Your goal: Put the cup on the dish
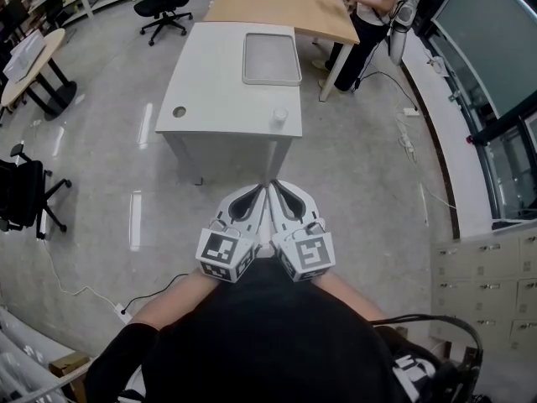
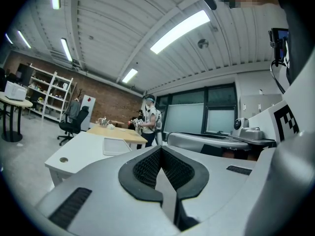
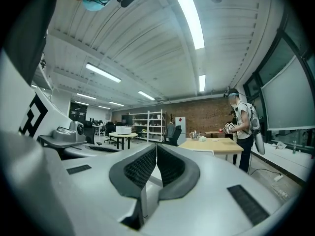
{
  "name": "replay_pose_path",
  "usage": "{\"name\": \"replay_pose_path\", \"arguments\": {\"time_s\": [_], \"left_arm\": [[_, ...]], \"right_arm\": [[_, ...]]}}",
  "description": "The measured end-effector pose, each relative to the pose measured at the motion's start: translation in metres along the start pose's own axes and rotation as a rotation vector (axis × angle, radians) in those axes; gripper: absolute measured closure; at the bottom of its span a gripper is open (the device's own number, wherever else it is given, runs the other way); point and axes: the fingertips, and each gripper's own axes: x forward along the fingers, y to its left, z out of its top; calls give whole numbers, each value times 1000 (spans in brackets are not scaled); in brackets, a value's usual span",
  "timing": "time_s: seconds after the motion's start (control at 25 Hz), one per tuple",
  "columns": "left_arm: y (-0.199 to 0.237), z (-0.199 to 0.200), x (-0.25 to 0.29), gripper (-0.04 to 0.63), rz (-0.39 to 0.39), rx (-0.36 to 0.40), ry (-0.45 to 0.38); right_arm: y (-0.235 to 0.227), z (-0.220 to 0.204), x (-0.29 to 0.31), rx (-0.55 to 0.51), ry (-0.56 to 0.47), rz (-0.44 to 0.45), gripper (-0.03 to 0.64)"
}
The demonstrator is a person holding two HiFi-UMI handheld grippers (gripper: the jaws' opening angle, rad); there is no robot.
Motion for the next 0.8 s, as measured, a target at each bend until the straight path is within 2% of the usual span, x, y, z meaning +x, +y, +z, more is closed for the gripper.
{"name": "replay_pose_path", "arguments": {"time_s": [0.28, 0.52, 0.8], "left_arm": [[10, 3, -6, 589, 18, -27, -15], [27, 4, -11, 589, 59, -53, -33], [33, 4, -4, 589, 73, -36, -30]], "right_arm": [[-3, 1, 5, 11, 6, -10, 603], [7, 2, 14, 2, -13, 23, 603], [-4, -3, 20, 14, -24, 17, 603]]}}
